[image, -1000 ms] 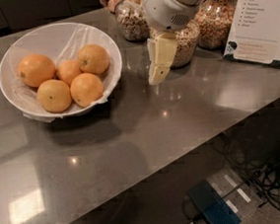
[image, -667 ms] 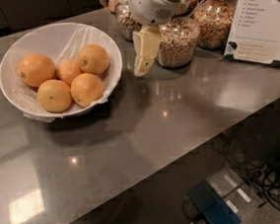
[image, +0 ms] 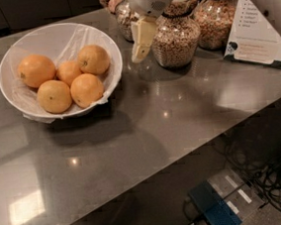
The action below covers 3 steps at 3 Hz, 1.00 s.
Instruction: Pick orange from white bowl
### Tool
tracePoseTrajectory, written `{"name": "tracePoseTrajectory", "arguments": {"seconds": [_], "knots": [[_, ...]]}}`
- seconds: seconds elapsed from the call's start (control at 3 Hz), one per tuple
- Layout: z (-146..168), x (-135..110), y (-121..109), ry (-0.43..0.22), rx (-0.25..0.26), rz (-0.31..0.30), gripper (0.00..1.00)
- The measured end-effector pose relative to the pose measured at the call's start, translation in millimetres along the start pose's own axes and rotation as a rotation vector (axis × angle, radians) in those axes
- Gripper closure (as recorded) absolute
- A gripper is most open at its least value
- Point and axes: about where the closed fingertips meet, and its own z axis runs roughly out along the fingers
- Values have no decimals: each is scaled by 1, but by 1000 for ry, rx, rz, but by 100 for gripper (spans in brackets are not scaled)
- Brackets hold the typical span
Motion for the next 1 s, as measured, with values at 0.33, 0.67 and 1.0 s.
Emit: {"name": "tracePoseTrajectory", "arguments": {"seconds": [0.33,0.67,1.0], "knots": [[36,-8,-6,-59,-23,-8,0],[36,-8,-6,-59,-23,-7,0],[52,-16,-5,-86,-54,3,0]]}}
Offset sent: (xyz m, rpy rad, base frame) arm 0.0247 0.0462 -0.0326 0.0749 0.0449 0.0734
